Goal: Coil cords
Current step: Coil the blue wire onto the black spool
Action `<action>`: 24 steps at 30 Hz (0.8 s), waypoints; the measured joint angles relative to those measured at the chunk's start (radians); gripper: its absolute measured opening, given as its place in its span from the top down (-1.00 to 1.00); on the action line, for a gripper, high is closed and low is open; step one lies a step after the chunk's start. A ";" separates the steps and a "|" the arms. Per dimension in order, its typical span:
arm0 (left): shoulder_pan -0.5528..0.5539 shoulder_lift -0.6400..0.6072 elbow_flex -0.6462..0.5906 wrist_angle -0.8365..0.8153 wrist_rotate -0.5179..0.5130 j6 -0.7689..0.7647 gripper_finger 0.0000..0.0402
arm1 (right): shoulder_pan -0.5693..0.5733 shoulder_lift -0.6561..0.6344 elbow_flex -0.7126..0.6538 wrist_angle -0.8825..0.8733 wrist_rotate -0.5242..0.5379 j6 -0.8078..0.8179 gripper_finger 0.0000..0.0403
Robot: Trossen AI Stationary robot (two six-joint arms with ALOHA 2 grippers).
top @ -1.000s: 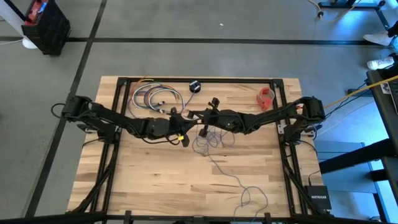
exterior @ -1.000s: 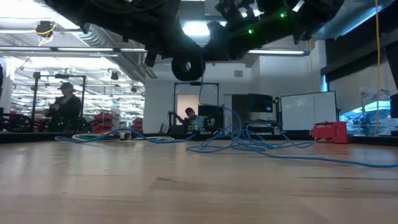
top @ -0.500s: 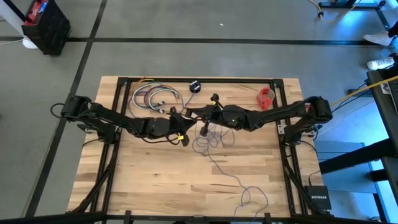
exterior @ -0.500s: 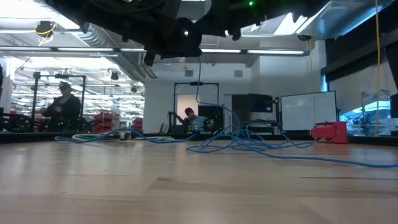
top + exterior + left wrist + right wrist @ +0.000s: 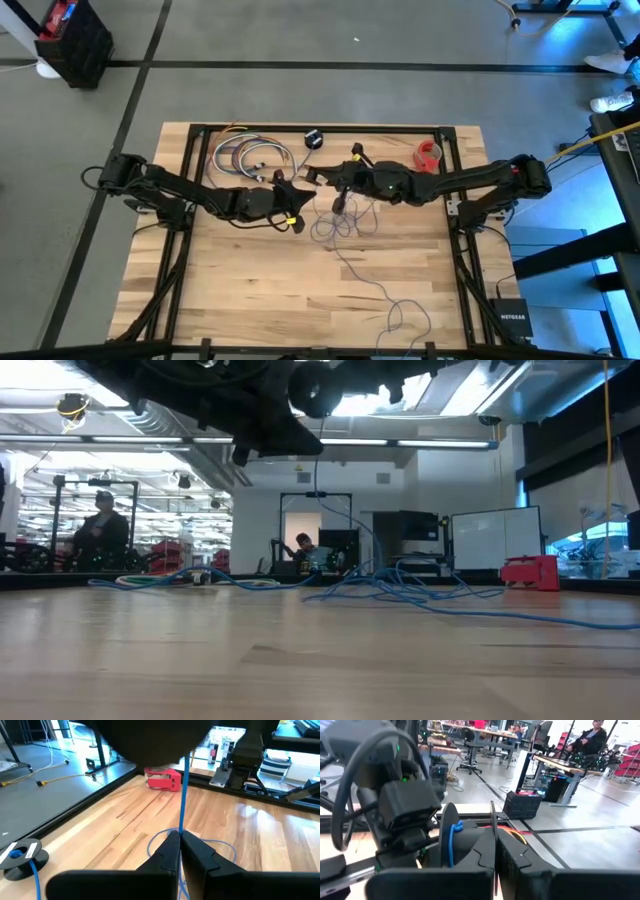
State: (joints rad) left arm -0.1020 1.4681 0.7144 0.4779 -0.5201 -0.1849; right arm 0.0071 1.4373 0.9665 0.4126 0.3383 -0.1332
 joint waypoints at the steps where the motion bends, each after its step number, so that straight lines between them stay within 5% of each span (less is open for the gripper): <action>1: 0.000 0.000 0.000 -0.001 0.000 0.001 0.96 | 0.000 -0.008 0.000 0.000 -0.001 -0.002 0.97; 16: 0.000 0.002 -0.002 -0.012 -0.011 0.036 0.99 | 0.000 -0.075 0.002 -0.057 -0.037 -0.005 0.97; 24: 0.018 -0.076 -0.003 -0.245 -0.065 -0.021 0.99 | 0.037 -0.082 0.004 -0.259 -0.042 -0.007 0.97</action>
State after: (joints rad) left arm -0.0836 1.3918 0.7113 0.2330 -0.5847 -0.2064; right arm 0.0444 1.3557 0.9705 0.1532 0.2967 -0.1397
